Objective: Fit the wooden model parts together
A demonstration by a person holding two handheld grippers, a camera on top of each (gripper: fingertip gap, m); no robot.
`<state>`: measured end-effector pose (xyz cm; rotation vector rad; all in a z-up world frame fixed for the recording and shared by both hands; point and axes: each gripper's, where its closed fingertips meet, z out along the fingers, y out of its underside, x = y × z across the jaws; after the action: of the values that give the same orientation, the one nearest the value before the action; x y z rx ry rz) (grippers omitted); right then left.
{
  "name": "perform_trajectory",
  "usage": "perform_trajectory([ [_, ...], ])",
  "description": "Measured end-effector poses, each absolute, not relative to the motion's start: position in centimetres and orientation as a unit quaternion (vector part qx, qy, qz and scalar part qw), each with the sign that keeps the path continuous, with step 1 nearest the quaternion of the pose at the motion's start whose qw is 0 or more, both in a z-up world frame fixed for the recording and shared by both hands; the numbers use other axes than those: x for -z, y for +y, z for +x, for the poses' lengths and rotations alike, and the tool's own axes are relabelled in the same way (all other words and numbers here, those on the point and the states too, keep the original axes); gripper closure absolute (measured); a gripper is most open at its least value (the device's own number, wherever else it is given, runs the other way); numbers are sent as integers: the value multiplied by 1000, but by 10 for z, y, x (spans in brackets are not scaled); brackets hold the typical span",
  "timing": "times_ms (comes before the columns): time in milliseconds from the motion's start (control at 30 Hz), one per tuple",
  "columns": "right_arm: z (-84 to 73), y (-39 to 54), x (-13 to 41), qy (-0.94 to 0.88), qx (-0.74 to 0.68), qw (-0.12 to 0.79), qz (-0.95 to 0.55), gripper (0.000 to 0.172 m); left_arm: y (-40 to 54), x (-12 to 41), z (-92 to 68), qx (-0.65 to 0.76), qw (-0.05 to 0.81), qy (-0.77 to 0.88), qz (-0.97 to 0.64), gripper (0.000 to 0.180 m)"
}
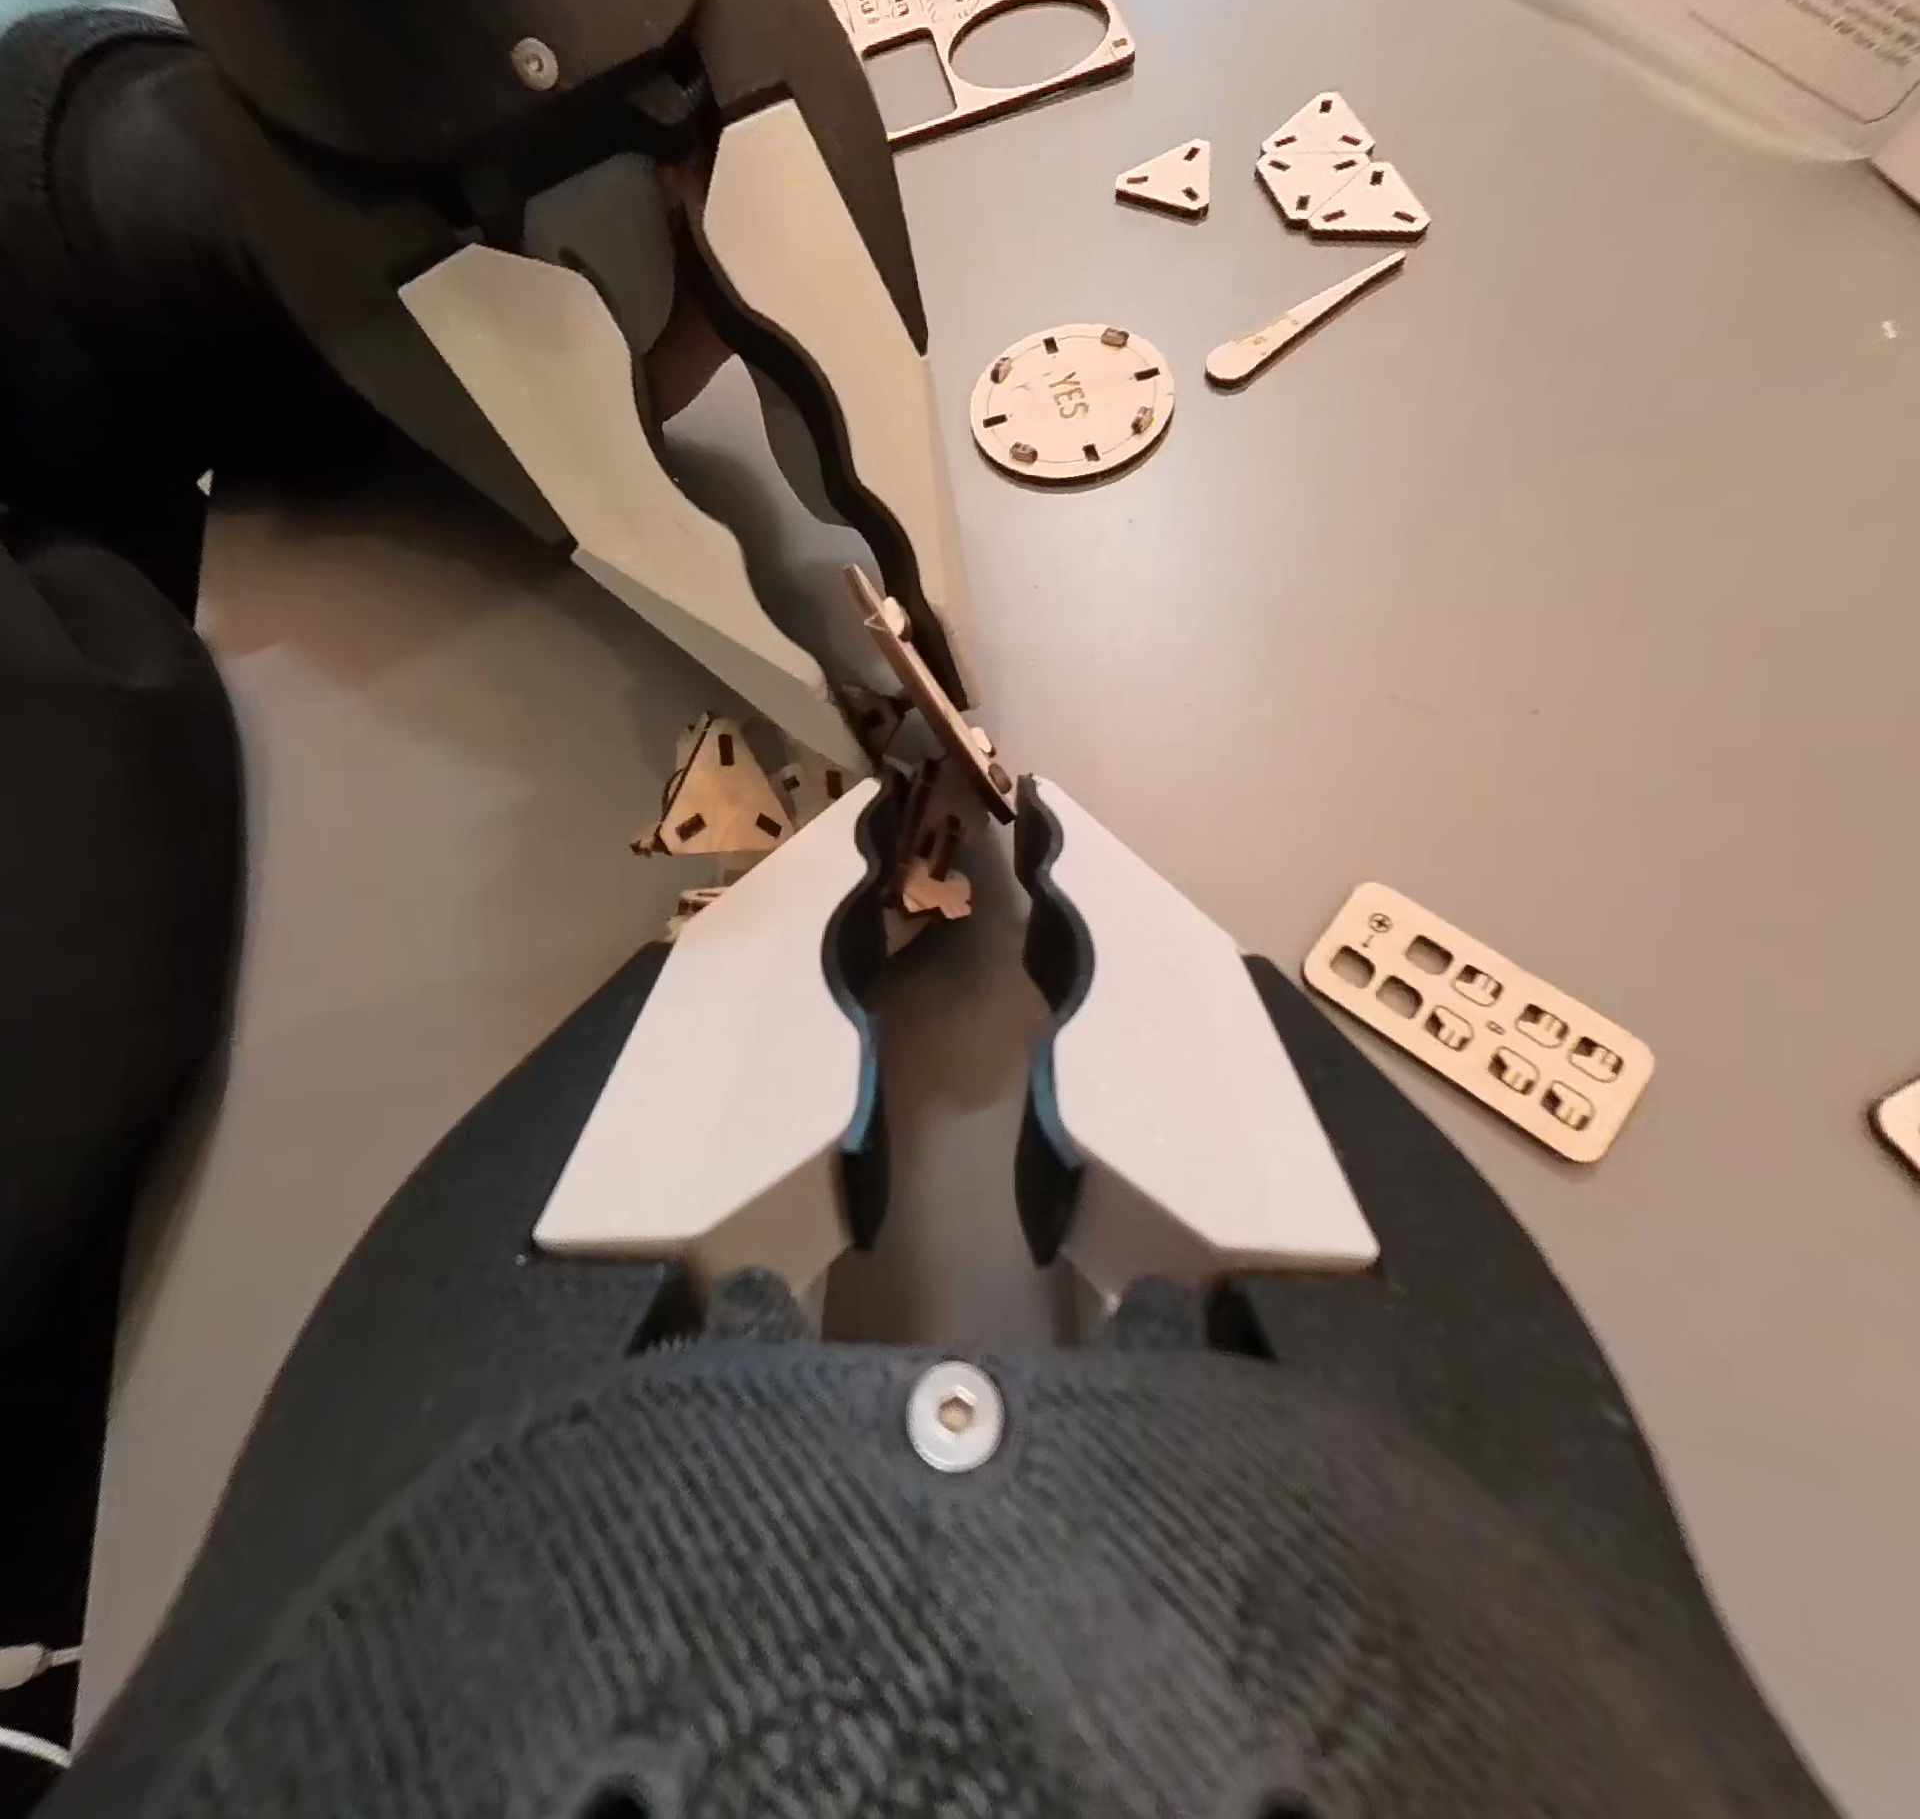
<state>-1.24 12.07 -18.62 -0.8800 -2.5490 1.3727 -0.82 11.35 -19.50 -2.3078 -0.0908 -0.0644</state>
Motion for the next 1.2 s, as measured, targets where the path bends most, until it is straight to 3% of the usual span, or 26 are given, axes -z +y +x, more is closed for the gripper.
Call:
perform_trajectory([
  [100, -13, 119, 185, -841, -453, 67, -288, 151, 113, 195, -13, -4, 404, -29, -914, 167],
  [400, -9, 117, 187, -844, -454, 68, -278, 152, 114, 190, -7, 44, 426, -41, -903, 164],
  [467, -9, 117, 187, -843, -456, 68, -278, 152, 114, 190, -6, 55, 431, -49, -899, 161],
  [533, -10, 118, 187, -842, -457, 70, -279, 152, 111, 188, 3, 77, 435, -34, -896, 141],
  [667, -10, 118, 187, -841, -459, 70, -278, 152, 106, 185, 7, 87, 455, -49, -885, 134],
  [833, -11, 118, 186, -840, -460, 69, -279, 152, 105, 188, 2, 89, 452, -72, -885, 148],
  [1200, -11, 117, 185, -834, -468, 65, -285, 151, 104, 188, -1, 65, 445, -76, -890, 155],
])
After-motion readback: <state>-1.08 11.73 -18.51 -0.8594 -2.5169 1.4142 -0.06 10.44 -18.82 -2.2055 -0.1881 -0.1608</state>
